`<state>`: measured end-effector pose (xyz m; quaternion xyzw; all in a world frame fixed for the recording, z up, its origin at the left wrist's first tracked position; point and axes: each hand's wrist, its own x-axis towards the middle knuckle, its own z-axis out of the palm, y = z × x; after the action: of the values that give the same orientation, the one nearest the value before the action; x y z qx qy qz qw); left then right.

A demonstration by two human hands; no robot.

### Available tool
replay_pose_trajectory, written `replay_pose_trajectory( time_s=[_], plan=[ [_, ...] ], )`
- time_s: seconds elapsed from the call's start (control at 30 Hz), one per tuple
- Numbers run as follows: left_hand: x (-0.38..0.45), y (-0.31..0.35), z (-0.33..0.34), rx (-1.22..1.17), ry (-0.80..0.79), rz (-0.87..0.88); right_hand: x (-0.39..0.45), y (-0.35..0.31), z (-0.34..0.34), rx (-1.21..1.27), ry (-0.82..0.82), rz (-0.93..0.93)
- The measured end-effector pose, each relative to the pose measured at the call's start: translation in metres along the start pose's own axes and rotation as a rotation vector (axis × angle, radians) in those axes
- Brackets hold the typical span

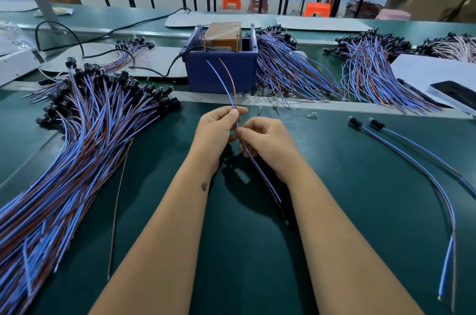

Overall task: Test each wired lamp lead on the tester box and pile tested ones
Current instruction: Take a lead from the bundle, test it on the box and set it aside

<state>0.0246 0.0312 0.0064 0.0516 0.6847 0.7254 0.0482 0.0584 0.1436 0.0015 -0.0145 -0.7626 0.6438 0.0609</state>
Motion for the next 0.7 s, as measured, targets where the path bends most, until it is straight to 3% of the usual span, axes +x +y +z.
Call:
replay_pose_trajectory(
  time_s=[0.17, 0.53, 0.7],
  plan=[
    [-0.0013, 0.0015, -0.0066, 0.009, -0.084, -0.02, 0.0014, 0.0, 0.0055, 0.023, 0.196, -0.001],
    [-0.0012, -0.0032, -0.0036, 0.068, -0.2, 0.04, 0.0045, 0.0042, 0.0071, -0.046, 0.329, -0.066],
    [0.0036, -0.0065, -0.0043, 0.061, -0.006, 0.045, 0.0063, 0.0059, 0.0032, -0.011, 0.374, -0.04]
  ],
)
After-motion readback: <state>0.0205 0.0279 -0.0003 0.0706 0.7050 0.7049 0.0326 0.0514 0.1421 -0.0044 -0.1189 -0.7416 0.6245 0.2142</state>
